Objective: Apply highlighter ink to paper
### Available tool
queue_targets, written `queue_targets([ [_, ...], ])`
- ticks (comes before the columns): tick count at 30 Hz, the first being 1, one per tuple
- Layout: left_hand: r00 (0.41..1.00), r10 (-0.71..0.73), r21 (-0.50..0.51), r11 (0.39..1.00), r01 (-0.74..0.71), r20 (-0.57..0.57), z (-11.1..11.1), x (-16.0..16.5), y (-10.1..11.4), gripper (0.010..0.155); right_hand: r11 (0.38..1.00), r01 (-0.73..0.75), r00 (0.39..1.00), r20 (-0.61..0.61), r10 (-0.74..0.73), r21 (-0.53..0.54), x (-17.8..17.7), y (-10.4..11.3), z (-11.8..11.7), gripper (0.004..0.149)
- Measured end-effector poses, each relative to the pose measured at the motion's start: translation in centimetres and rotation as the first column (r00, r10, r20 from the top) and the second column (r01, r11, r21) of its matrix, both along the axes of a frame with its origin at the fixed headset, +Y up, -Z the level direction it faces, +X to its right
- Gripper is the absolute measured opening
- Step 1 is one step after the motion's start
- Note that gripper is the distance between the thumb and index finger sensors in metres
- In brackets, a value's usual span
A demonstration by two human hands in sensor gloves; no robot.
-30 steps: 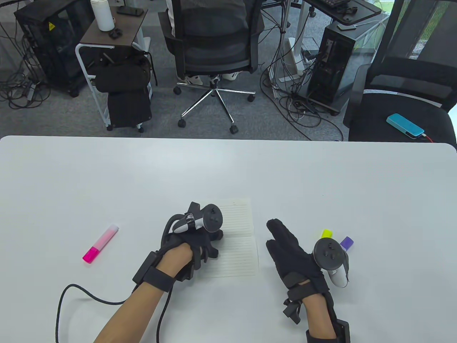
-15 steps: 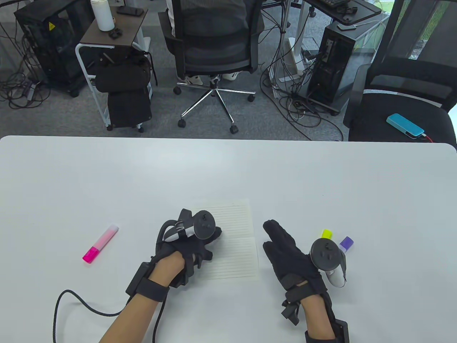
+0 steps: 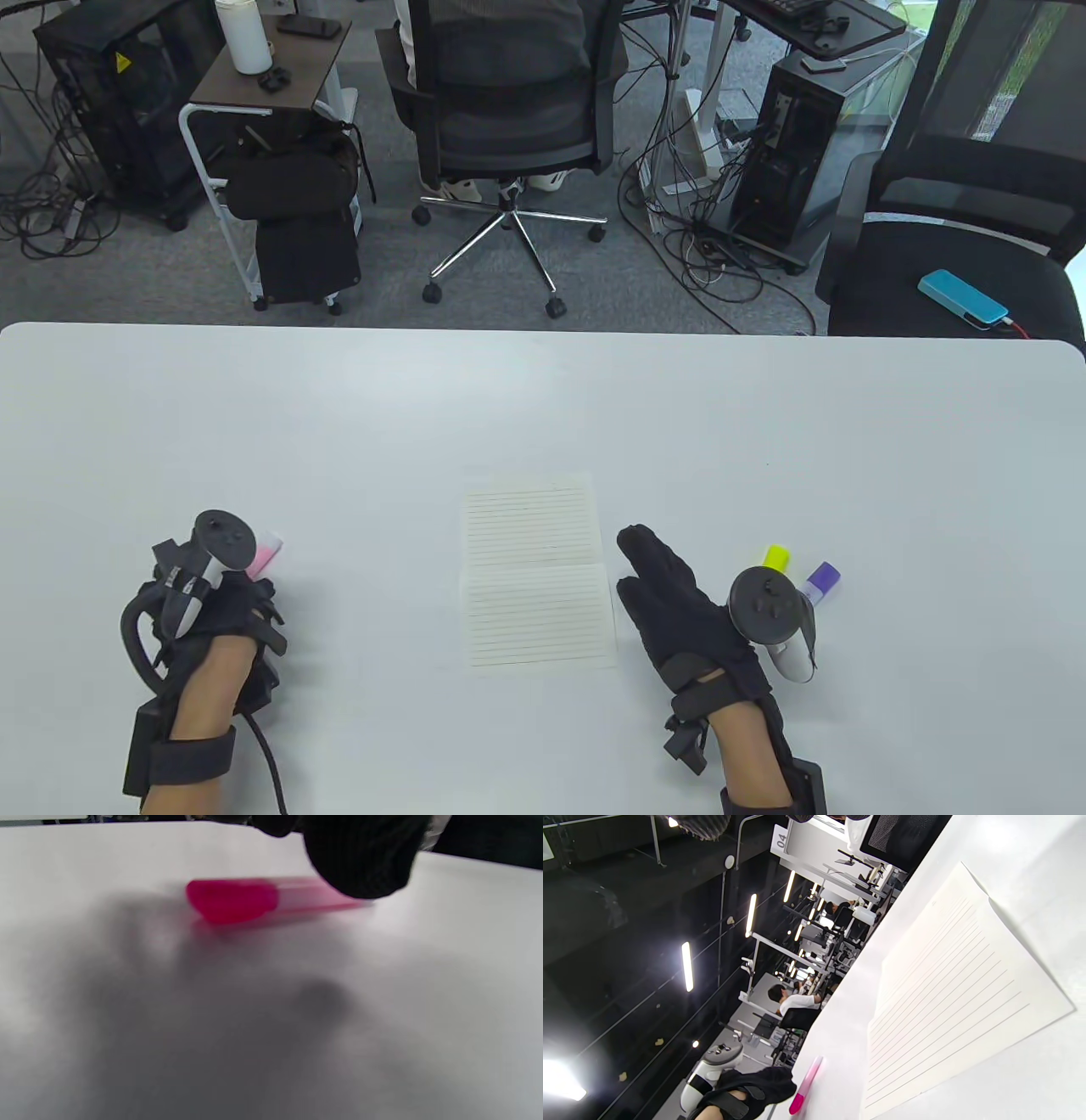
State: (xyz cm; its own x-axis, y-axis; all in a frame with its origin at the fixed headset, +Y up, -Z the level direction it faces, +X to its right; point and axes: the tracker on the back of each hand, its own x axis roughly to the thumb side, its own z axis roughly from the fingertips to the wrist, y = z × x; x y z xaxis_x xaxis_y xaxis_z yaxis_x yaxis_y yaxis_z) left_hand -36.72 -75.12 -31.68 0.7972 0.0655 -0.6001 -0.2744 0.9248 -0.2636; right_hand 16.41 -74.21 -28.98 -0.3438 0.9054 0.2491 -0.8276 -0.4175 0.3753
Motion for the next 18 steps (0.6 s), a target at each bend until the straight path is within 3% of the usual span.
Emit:
queue_targets([
  [2,0.999,0.049,-0.088,0.995,-0.05,-0.014,-0.3,-0.5,-1.2,0.077,1.0,-0.011,1.0,-0.001,0.011,-0.004,-0.1,-0.2,0.0,0.068],
  [7,0.998,-0.032,-0.07,0.997,0.035,0.046,-1.1,0.3,-1.6,0.058,0.999,-0.052,0.999,-0.005,0.052,-0.017,-0.4,-0.6,-0.1,0.068],
  [11,0.99,-0.099,-0.024,0.995,0.102,0.104,-1.1,1.5,-1.4,0.053,0.997,-0.069,0.998,-0.012,0.068,-0.019,-0.8,-0.7,-0.1,0.068],
  [13,0.99,-0.021,0.074,0.997,0.011,0.136,-0.9,2.6,-0.6,0.054,0.997,-0.074,0.997,-0.014,0.073,-0.014,-0.9,-0.7,0.0,0.068],
  [16,0.935,0.009,0.221,0.971,-0.094,0.356,0.0,5.7,1.4,0.053,0.997,-0.077,0.997,-0.022,0.077,-0.002,-1.2,-0.5,0.1,0.068],
  [17,0.878,0.022,0.251,0.955,-0.16,0.479,0.3,7.2,1.9,0.053,0.997,-0.081,0.996,-0.029,0.081,0.005,-1.4,-0.4,0.2,0.068],
  [18,0.775,0.061,0.231,0.938,-0.26,0.629,0.7,9.1,2.1,0.053,0.996,-0.086,0.996,-0.031,0.086,0.02,-1.8,-0.3,0.4,0.07],
])
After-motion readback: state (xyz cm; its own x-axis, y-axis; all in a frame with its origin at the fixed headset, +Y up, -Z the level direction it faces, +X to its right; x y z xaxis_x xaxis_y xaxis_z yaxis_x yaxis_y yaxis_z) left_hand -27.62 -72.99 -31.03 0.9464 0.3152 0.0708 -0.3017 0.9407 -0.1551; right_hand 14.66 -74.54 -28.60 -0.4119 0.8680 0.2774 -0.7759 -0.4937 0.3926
